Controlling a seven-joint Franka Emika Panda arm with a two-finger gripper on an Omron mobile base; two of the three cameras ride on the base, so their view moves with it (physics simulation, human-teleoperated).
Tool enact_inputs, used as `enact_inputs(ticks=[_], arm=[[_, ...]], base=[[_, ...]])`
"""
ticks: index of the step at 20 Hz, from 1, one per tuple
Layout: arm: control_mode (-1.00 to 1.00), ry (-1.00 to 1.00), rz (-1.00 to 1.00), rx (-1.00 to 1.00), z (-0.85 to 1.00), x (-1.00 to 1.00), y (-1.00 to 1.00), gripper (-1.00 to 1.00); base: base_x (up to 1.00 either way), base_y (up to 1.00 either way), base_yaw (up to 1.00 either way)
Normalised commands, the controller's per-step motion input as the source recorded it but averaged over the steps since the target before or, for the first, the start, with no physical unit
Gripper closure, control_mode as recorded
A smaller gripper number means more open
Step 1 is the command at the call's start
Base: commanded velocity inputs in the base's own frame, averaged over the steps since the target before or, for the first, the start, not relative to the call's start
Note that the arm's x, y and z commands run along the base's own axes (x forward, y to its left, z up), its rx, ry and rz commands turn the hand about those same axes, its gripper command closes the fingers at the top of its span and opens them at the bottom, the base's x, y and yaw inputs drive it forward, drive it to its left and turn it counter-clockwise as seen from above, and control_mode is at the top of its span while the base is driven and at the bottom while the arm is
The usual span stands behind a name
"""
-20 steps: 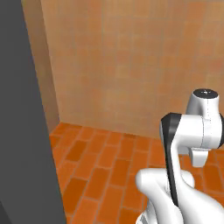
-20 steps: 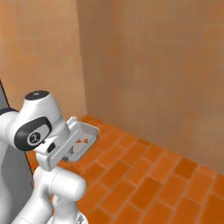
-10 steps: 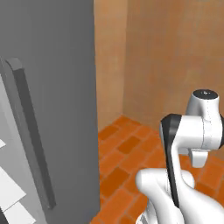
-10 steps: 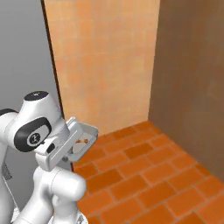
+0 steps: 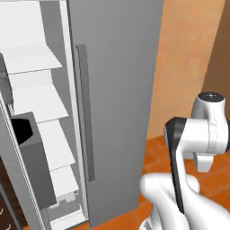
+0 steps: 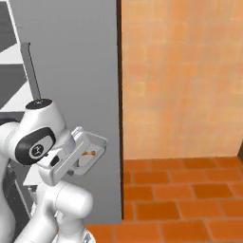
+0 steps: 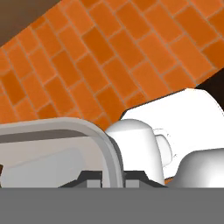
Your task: Take the meat container that has the chicken drumstick and place it on the second highest rack of the freezer. Then take the vegetable container that has the avocado and squash and place it on the highest rack of the freezer.
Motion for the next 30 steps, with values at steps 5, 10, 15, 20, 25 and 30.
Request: enact_inputs(ticks=[5, 10, 15, 20, 25, 30], arm=[[1.0, 0.0, 0.0, 0.0, 0.0, 0.0, 0.0, 1.0], [1.0, 0.0, 0.0, 0.0, 0.0, 0.0, 0.0, 1.0], [1.0, 0.0, 0.0, 0.0, 0.0, 0.0, 0.0, 1.0], [1.0, 0.0, 0.0, 0.0, 0.0, 0.0, 0.0, 1.0], [1.0, 0.0, 0.0, 0.0, 0.0, 0.0, 0.0, 1.0], [1.0, 0.0, 0.0, 0.0, 0.0, 0.0, 0.0, 1.0]], base=[[0.08, -0.12, 0.66], [0.03, 0.07, 0.56], [0.03, 0.25, 0.44], [0.13, 0.57, 0.3], [0.39, 0.49, 0.17], [0.64, -0.07, 0.0]])
